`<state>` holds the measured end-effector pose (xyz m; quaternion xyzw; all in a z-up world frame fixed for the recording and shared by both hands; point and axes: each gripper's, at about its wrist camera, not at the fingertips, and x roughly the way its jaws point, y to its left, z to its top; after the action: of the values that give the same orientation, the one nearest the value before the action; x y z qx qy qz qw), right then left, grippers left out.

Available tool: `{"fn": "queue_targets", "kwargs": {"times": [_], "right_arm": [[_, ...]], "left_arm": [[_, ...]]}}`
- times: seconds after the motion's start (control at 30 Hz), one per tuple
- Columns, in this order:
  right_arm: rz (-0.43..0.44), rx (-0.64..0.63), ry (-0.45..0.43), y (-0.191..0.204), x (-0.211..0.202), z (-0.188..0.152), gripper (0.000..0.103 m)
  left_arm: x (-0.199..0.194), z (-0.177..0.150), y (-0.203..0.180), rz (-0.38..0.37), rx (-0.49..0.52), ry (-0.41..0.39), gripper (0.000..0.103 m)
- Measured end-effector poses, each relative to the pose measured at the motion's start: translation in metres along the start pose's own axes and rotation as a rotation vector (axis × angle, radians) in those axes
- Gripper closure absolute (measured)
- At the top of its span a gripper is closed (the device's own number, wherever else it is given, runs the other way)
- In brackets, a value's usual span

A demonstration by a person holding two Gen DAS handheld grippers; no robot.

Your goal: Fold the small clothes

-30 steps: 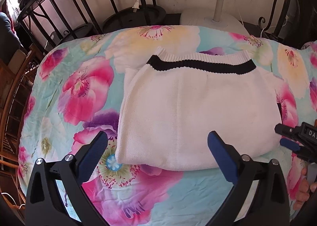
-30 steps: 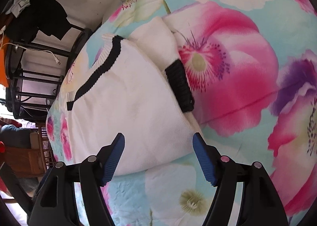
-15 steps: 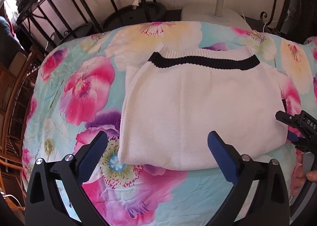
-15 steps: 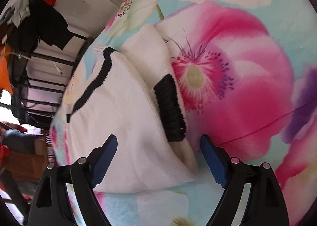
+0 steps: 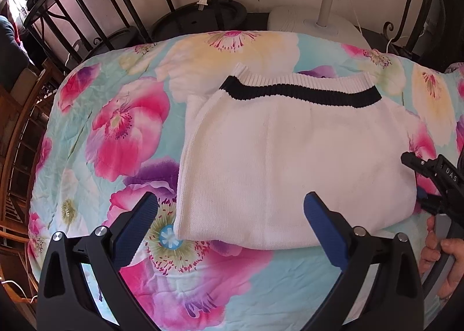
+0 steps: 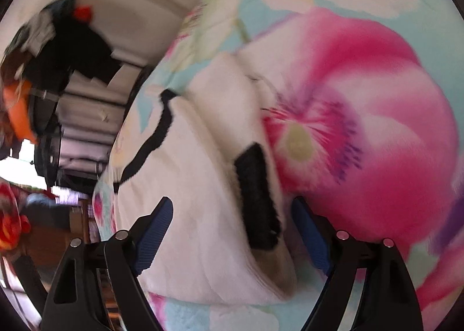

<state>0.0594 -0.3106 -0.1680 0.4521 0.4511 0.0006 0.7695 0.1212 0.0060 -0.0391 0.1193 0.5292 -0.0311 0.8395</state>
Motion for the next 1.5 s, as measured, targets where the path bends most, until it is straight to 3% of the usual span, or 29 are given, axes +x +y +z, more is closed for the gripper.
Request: {"fn": "queue_targets", "kwargs": {"times": [0.43,0.47,0.53,0.63,0.7,1.17,1.5], "right_arm": [[-0.05,-0.082,-0.02,0.012,0.019,0.006,0.021],[-0.065,-0.087,-0.022,0.014,0.019,0.006,0.025],[-0.125,-0.109,-0.03,0.021,0.017,0.005,0.053],[-0.143,-0.103,-0.034,0.027,0.013,0.006,0.071],[-0.143,-0.097,-0.037,0.032,0.01,0.007,0.076],[-0.233,-0.177,-0.083,0.11,-0.004,-0.004,0.079],[-0.361,-0.424,-0.127,0.213,0.006,-0.036,0.079]], "left_arm": [[0.003,0.001,0.003,0.013,0.002,0.005,0.005],[0.003,0.001,0.004,0.015,0.001,0.007,0.005],[0.004,0.001,0.008,0.018,-0.01,0.011,0.005],[0.003,0.002,0.016,0.01,-0.04,0.014,0.005],[-0.001,0.003,0.025,0.002,-0.063,0.009,0.005],[-0.035,0.011,0.102,-0.08,-0.261,-0.049,0.005],[-0.048,0.001,0.139,-0.073,-0.293,-0.074,0.005]]}}
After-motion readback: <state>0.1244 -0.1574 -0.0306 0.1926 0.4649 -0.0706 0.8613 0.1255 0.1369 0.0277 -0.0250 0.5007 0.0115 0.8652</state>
